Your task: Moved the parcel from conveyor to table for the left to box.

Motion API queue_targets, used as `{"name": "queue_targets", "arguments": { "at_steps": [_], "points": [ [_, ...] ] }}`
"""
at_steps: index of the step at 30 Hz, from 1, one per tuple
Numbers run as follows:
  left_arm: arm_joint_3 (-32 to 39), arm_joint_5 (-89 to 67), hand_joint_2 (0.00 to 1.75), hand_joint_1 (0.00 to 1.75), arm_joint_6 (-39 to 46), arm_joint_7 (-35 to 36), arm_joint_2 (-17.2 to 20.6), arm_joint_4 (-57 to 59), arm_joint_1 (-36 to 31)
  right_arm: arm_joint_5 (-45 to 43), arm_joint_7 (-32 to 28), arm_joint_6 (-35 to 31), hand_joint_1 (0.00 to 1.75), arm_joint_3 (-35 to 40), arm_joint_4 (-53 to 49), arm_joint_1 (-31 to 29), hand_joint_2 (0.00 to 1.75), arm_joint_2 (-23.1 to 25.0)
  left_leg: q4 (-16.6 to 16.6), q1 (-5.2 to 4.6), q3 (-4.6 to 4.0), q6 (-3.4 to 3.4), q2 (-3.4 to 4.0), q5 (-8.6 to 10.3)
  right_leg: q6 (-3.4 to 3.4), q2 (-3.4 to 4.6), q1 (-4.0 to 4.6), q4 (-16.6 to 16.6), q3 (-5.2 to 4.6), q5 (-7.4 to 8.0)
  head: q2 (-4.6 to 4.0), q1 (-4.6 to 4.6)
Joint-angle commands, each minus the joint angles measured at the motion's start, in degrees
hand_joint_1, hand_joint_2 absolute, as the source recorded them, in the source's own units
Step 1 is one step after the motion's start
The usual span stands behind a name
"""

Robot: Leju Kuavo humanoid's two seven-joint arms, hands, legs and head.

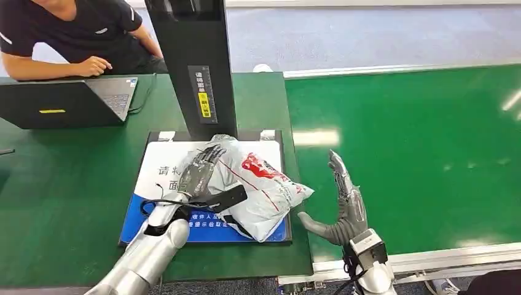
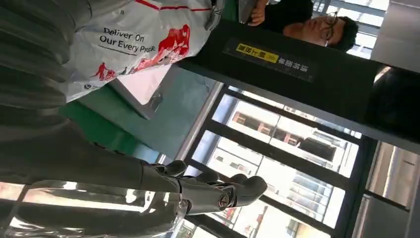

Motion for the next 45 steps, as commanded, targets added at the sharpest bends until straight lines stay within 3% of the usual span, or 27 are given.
{"name": "queue_targets", "arguments": {
  "at_steps": [1,13,19,26,32,38,45],
  "points": [
    [1.6,0.2,1.75,1.75,0.4,0.9,0.4,4.4,2.5,0.0,0.6,0.5,0.00,-1.6,0.6,0.4,1.75,1.4,-0.1,-0.02,0.01,-0.04,0.07,0.10,-0.12,0.06,-0.01,0.0,-0.07,0.13,0.00,0.02],
    [7.9,3.1,1.75,1.75,5.4,2.4,1.9,-2.4,6.2,0.0,1.0,1.0,0.00,-2.8,-1.0,1.7,1.75,1.4,-0.1,-0.01,-0.05,-0.11,0.20,0.13,-0.22,0.16,0.02,0.0,-0.25,0.21,0.00,0.02],
    [17.4,1.7,1.75,1.75,12.5,7.1,5.6,-5.2,8.2,-0.5,1.5,1.4,0.00,-3.8,-2.4,2.6,1.75,1.8,-0.1,0.03,-0.10,-0.18,0.36,0.10,-0.31,0.35,0.05,0.0,-0.38,0.19,0.00,0.02],
    [39.7,3.2,1.75,1.75,21.4,7.3,10.1,-7.1,10.0,-0.3,1.6,1.6,0.00,-5.0,-4.2,4.2,1.75,2.3,-0.1,0.09,-0.13,-0.34,0.63,-0.01,-0.48,0.60,0.13,0.2,-0.63,0.13,0.00,0.00],
    [52.4,1.8,1.75,1.75,24.0,6.2,13.0,-6.7,9.5,0.0,1.7,1.9,0.00,-5.2,-5.0,4.8,1.75,2.4,-0.1,0.19,-0.37,-0.43,0.50,0.01,-0.59,0.49,0.25,0.3,-0.87,0.05,0.00,0.00],
    [58.9,1.3,1.75,1.75,24.2,6.7,17.4,-3.6,9.0,-0.4,1.5,2.8,0.00,-4.9,-3.7,4.6,1.75,2.4,-0.1,0.24,-0.57,-0.42,0.38,-0.01,-0.60,0.37,0.28,0.3,-0.98,-0.02,0.00,0.02],
    [60.7,1.1,1.75,1.75,26.2,5.3,18.2,-2.2,8.2,-0.3,1.2,3.1,0.00,-4.6,-2.4,4.1,1.75,2.5,-0.1,0.23,-0.77,-0.43,0.30,0.03,-0.57,0.30,0.26,0.3,-1.12,-0.01,0.00,0.00]
  ]
}}
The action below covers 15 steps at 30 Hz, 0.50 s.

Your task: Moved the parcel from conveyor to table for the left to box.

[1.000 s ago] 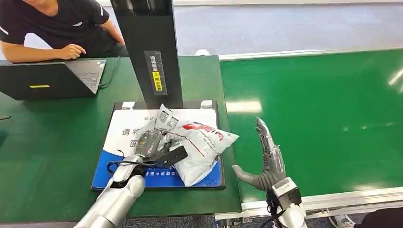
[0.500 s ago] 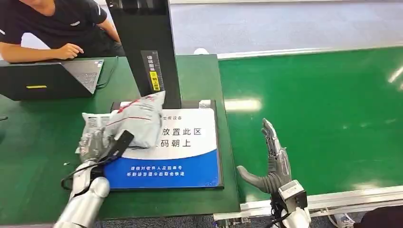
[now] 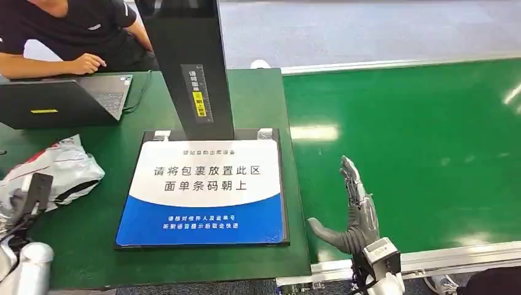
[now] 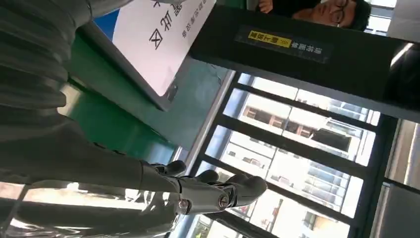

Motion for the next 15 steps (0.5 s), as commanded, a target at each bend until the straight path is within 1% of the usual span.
{"name": "queue_targets", "arguments": {
  "at_steps": [1,2,3,4,5,8,10,11,12,13,14,15],
  "points": [
    [7.6,0.1,1.75,1.75,2.5,-1.7,2.0,3.6,-2.3,-0.1,-0.3,0.6,0.00,-0.8,2.8,-0.5,1.75,1.6,-0.1,0.01,0.17,-0.03,-0.07,-0.01,-0.12,-0.08,0.03,0.0,0.13,-0.02,0.00,0.00],
    [7.5,0.2,1.75,0.00,2.4,-1.8,1.4,2.9,-2.2,-0.1,-0.3,0.7,0.00,-0.8,2.8,-0.4,1.75,1.8,0.0,0.01,0.06,-0.02,-0.08,0.01,-0.07,-0.09,0.02,0.0,0.06,0.00,0.00,0.02],
    [7.8,1.4,1.75,0.00,0.1,-1.6,1.0,2.7,-2.5,-0.1,-0.4,1.0,0.00,-0.9,2.9,-0.5,1.75,1.8,-0.1,0.01,0.13,-0.03,-0.10,0.00,-0.11,-0.11,0.03,0.0,0.11,-0.02,0.00,0.00],
    [7.8,1.4,1.75,0.00,0.1,-1.6,1.0,2.7,-2.5,-0.1,-0.4,1.0,0.00,-0.9,2.9,-0.5,1.75,1.8,0.0,0.01,0.03,-0.01,-0.07,0.01,-0.05,-0.08,0.01,0.0,0.04,0.00,0.00,0.00],
    [7.2,2.9,1.75,0.00,-2.9,-2.9,0.1,0.8,-2.2,0.0,-0.4,1.5,0.00,-1.2,3.4,-0.9,1.75,2.0,-0.1,0.00,0.16,-0.03,-0.15,0.01,-0.13,-0.16,0.02,0.0,0.15,-0.02,0.00,0.02],
    [6.1,3.8,1.75,0.00,-5.7,-3.4,-1.0,-1.2,-1.9,0.0,-0.4,1.8,0.00,-1.6,4.0,-1.2,1.75,2.1,0.0,0.00,0.06,-0.01,-0.15,0.02,-0.07,-0.15,0.01,0.0,0.08,-0.01,0.00,0.00],
    [5.4,7.7,1.75,0.00,-10.3,-6.1,-1.8,-2.7,-1.8,0.0,-0.5,2.0,0.00,-1.9,4.3,-1.3,1.75,2.2,0.0,-0.01,0.06,-0.01,-0.18,0.03,-0.07,-0.19,0.00,0.0,0.07,-0.01,0.00,-0.02],
    [4.4,11.5,1.75,0.00,-14.6,-8.7,-2.4,-3.8,-1.7,0.0,-0.5,2.2,0.00,-2.0,4.6,-1.3,1.75,2.1,-0.1,-0.01,0.09,-0.01,-0.29,0.05,-0.10,-0.30,0.01,0.0,0.13,-0.02,0.00,0.02],
    [3.9,15.5,1.75,0.00,-18.8,-11.6,-3.0,-4.3,-1.8,0.0,-0.5,2.5,0.00,-2.0,4.7,-1.2,1.75,1.9,0.0,0.00,0.04,-0.01,-0.20,0.03,-0.06,-0.20,0.02,0.0,0.07,0.00,0.00,0.00],
    [3.5,15.3,1.75,0.00,-18.8,-11.6,-3.4,-4.5,-1.9,0.0,-0.6,2.4,0.00,-2.1,4.7,-1.2,1.75,1.8,-0.1,-0.02,0.08,0.00,-0.31,0.06,-0.08,-0.31,0.00,0.0,0.13,-0.02,0.00,0.00],
    [3.0,23.1,1.75,0.00,-27.0,-15.8,-3.8,-5.4,-1.6,-0.3,-0.8,2.4,0.00,-2.2,5.0,-1.3,1.75,1.8,0.0,-0.02,0.06,0.00,-0.24,0.05,-0.06,-0.24,0.00,0.0,0.08,0.00,0.00,0.00],
    [0.6,28.4,0.00,0.00,-33.6,-19.7,-3.6,-6.4,-0.4,-0.6,-1.2,2.5,0.00,-2.2,5.4,-1.4,1.75,1.6,-0.1,-0.01,0.11,0.00,-0.33,0.06,-0.09,-0.34,0.01,-0.1,0.14,-0.01,0.00,0.00]
  ]
}}
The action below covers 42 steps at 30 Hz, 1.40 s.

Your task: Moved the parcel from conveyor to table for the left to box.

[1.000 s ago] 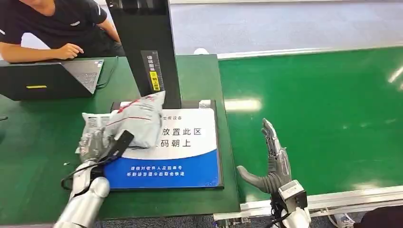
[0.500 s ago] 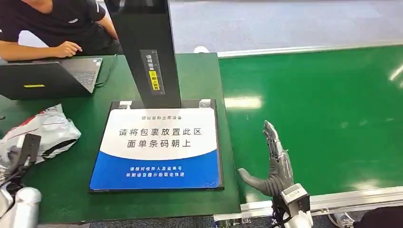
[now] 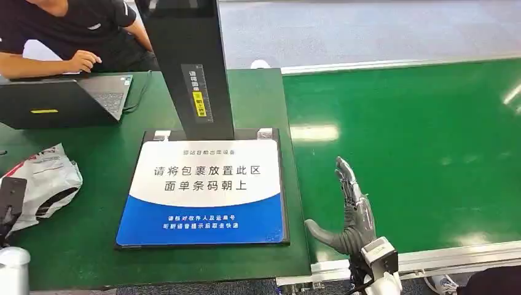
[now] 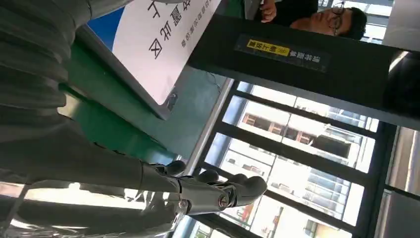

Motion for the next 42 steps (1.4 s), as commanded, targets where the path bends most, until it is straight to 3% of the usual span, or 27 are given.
{"name": "queue_targets", "arguments": {
  "at_steps": [1,3,8,9,15,18,23,27,38,40,42],
  "points": [
    [-6.4,25.1,0.00,0.00,-28.5,-17.4,-4.9,-6.7,0.9,-1.1,-1.3,1.0,0.00,-2.2,5.1,-1.5,1.75,0.8,-0.1,-0.01,0.06,0.01,-0.23,0.04,-0.05,-0.24,0.00,0.0,0.11,-0.01,0.00,0.02],
    [-8.1,40.8,0.00,0.00,-43.7,-26.2,-6.9,-7.5,2.0,-1.8,-2.0,1.6,0.00,-2.0,6.2,-2.0,1.75,0.7,-0.1,-0.02,0.17,0.01,-0.31,0.05,-0.11,-0.34,0.01,-0.1,0.22,-0.03,0.00,0.00],
    [-15.7,44.5,0.00,0.00,-39.5,-31.6,-12.8,-19.0,6.3,-2.1,-2.0,1.9,0.00,-1.0,5.6,-2.5,1.75,0.5,-0.1,-0.10,0.17,0.04,-0.25,0.03,-0.04,-0.25,-0.08,-0.1,0.24,0.01,0.00,0.00],
    [-16.1,49.1,0.00,0.00,-42.1,-33.9,-14.5,-21.1,6.7,-1.8,-2.0,2.1,0.00,-0.6,5.1,-2.4,1.75,0.3,0.0,-0.08,0.04,0.05,-0.31,0.03,-0.01,-0.31,-0.07,-0.1,0.17,0.00,0.00,0.04],
    [-23.5,55.8,0.00,0.00,-45.1,-35.7,-19.0,-27.8,8.6,-0.6,-0.9,4.1,0.00,0.6,4.4,-2.4,1.75,0.1,0.0,-0.10,0.04,0.04,-0.38,-0.02,-0.03,-0.41,-0.07,0.0,0.18,-0.05,0.00,0.02],
    [-27.7,52.1,0.00,0.00,-39.4,-35.9,-20.4,-29.8,9.7,0.2,-0.7,4.3,0.00,1.1,4.5,-2.0,1.75,0.1,0.0,-0.10,-0.03,0.05,-0.30,-0.02,0.00,-0.35,-0.08,0.0,0.08,-0.02,0.00,0.00],
    [-33.6,53.1,0.00,0.00,-39.7,-35.9,-20.2,-30.8,10.5,0.8,-0.6,5.2,0.00,1.4,5.2,-2.7,1.75,0.8,0.0,-0.10,0.09,0.04,-0.26,-0.05,-0.07,-0.30,-0.06,-0.1,0.17,-0.02,0.00,0.02],
    [-39.6,53.7,0.00,0.00,-40.6,-35.9,-22.5,-31.3,11.3,0.7,-0.3,6.5,0.00,2.5,6.4,-3.8,1.75,1.1,0.0,-0.10,0.03,0.04,-0.31,-0.02,-0.03,-0.36,-0.06,0.0,0.13,-0.02,0.00,0.00],
    [-39.5,54.6,0.00,0.00,-40.8,-35.9,-21.4,-31.4,11.4,0.7,-0.3,6.5,0.00,2.4,6.5,-3.7,1.75,0.9,0.0,-0.08,0.04,0.02,-0.17,-0.04,-0.03,-0.21,-0.05,0.0,0.10,0.00,0.00,0.02],
    [-43.8,55.0,0.00,0.00,-45.3,-35.9,-21.5,-30.2,11.2,0.2,-0.9,8.6,0.00,3.7,6.6,-4.1,1.75,0.9,-0.1,-0.08,0.14,0.01,-0.16,-0.05,-0.10,-0.20,-0.03,-0.1,0.17,0.00,0.00,0.00],
    [-48.6,52.0,0.00,0.00,-42.6,-35.9,-22.0,-28.5,10.5,0.5,-1.0,9.0,0.00,5.0,6.4,-4.3,1.75,1.3,0.0,-0.07,0.07,0.02,-0.15,-0.05,-0.05,-0.18,-0.04,0.0,0.11,0.00,0.00,0.02]
  ]
}}
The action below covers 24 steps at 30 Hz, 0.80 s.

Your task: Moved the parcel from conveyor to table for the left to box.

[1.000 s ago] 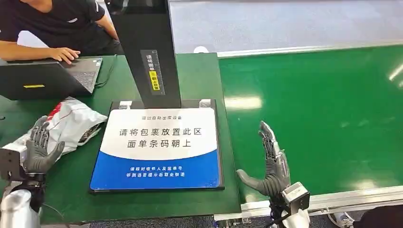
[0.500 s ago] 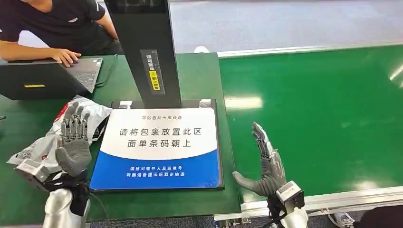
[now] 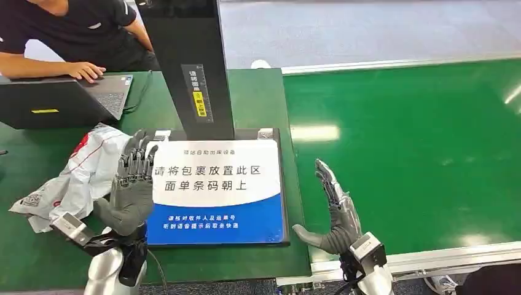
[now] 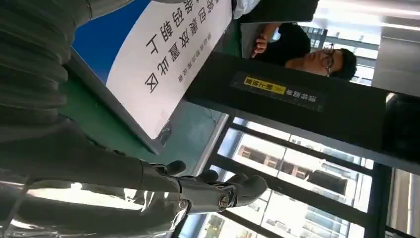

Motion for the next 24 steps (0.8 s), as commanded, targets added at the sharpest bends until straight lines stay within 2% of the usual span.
{"name": "queue_targets", "arguments": {
  "at_steps": [1,4,6,8,9,10,11,12,13,14,15,17,18,19,22,24],
  "points": [
    [-11.0,2.6,0.00,0.00,-4.9,0.9,-1.4,7.4,-2.4,0.1,-0.3,2.9,0.00,4.4,2.7,-2.2,1.75,1.2,-0.1,-0.02,0.11,-0.01,-0.12,0.01,-0.10,-0.14,-0.01,0.0,0.10,-0.02,0.00,0.00],
    [-10.5,5.4,0.00,0.00,-2.4,3.9,-2.4,11.5,-3.8,1.3,0.7,1.3,0.00,5.1,3.1,-2.1,1.75,2.1,-0.1,-0.07,0.18,0.00,-0.15,0.04,-0.08,-0.17,-0.05,0.0,0.16,-0.01,0.00,0.00],
    [-11.0,2.7,0.00,0.00,1.8,2.8,-1.9,11.1,-3.8,1.0,0.2,-0.6,0.00,4.6,2.6,-1.2,1.75,2.6,-0.1,-0.04,0.17,0.00,-0.06,0.03,-0.06,-0.07,-0.05,-0.1,0.14,0.01,0.00,0.02],
    [-11.2,-0.9,0.00,0.00,6.7,0.3,-1.7,9.4,-3.2,1.6,-1.4,-7.7,0.00,3.0,-0.4,0.0,1.75,3.9,-0.2,-0.03,0.24,-0.03,-0.09,0.03,-0.12,-0.11,-0.03,-0.1,0.19,0.01,0.00,0.00],
    [-11.5,0.1,0.00,0.00,9.0,0.3,-2.0,3.4,-1.9,4.6,-1.4,-17.9,0.00,6.6,-4.9,0.7,1.75,1.8,-0.2,-0.04,0.28,-0.04,-0.09,0.04,-0.16,-0.12,-0.04,-0.1,0.21,0.01,0.00,0.02],
    [-11.9,0.5,0.00,0.00,10.3,0.3,-2.0,-1.2,-1.3,5.9,-1.4,-22.2,0.00,8.7,-7.0,0.8,1.75,0.6,-0.2,-0.06,0.25,-0.06,-0.17,0.02,-0.18,-0.20,-0.05,0.0,0.18,-0.05,0.00,0.02],
    [-16.1,0.0,0.00,0.00,15.7,0.3,-0.4,-14.0,-0.1,13.3,-1.4,-35.1,0.00,15.9,-10.2,1.1,1.75,-3.2,-0.1,-0.02,0.14,-0.05,-0.11,0.01,-0.11,-0.13,-0.01,0.0,0.09,-0.02,0.00,0.00],
    [-20.9,-5.9,0.00,0.00,22.9,0.3,2.0,-15.2,-0.8,20.5,-1.4,-42.3,0.00,16.9,-10.1,1.6,1.75,-3.3,0.1,-0.02,-0.03,-0.04,-0.07,-0.08,-0.12,-0.09,0.00,0.2,-0.10,-0.08,0.00,0.02],
    [-28.9,-9.6,0.00,0.00,36.9,0.3,5.9,-13.2,-2.7,30.6,-1.4,-46.5,0.00,13.0,-12.7,3.5,1.75,0.6,0.1,-0.02,-0.03,-0.03,-0.09,-0.07,-0.10,-0.11,-0.01,0.1,-0.09,-0.08,0.00,0.02],
    [-35.0,-9.0,0.00,0.00,46.9,0.3,8.4,-10.8,-4.9,40.6,-1.4,-46.5,0.00,12.9,-14.2,5.0,1.75,2.9,0.3,0.03,-0.20,-0.03,-0.03,-0.16,-0.11,-0.06,0.05,0.3,-0.25,-0.13,0.00,0.00],
    [-35.9,-19.0,0.00,0.00,61.2,0.3,8.2,-4.5,-6.1,43.7,-1.4,-46.5,0.00,9.0,-18.9,6.2,1.75,7.7,0.2,0.02,-0.17,-0.03,-0.06,-0.14,-0.11,-0.08,0.04,0.3,-0.21,-0.12,0.00,0.02],
    [-26.2,-36.2,0.00,0.00,61.2,0.3,0.5,-10.4,-1.4,42.7,-1.4,-46.5,0.00,5.4,-21.6,6.1,1.75,10.4,0.0,-0.03,-0.04,-0.09,-0.62,-0.02,-0.19,-0.65,-0.01,0.2,0.02,-0.26,0.00,0.00],
    [-25.5,-38.1,0.00,0.00,61.2,0.3,0.0,-11.0,-1.0,42.1,-1.4,-46.5,0.00,5.2,-21.5,6.0,1.75,10.4,-0.2,-0.06,0.13,-0.10,-0.64,0.01,-0.21,-0.67,-0.03,0.1,0.14,-0.25,0.00,0.02],
    [-19.0,-45.7,0.00,0.00,61.2,0.3,-4.3,-15.7,0.5,41.8,-1.4,-46.5,0.00,1.9,-24.0,5.6,1.75,12.7,-0.2,-0.09,0.21,-0.07,-0.61,0.00,-0.18,-0.64,-0.06,0.0,0.20,-0.24,0.00,0.04],
    [-14.4,-50.5,0.00,0.00,61.2,0.3,-6.4,-18.1,0.6,44.6,-1.4,-46.5,0.00,-1.1,-24.4,5.4,1.75,14.7,0.2,0.02,-0.12,-0.12,0.15,-0.25,-0.08,0.12,0.04,0.3,-0.21,-0.18,0.00,-0.04],
    [-10.6,-50.6,0.00,0.00,61.2,0.3,-8.0,-19.8,0.5,42.8,-1.4,-46.5,0.00,-4.9,-26.3,5.2,1.75,17.2,0.1,0.01,-0.17,-0.10,-0.10,-0.13,-0.02,-0.12,-0.01,0.2,-0.18,-0.18,0.00,0.04]
  ]
}}
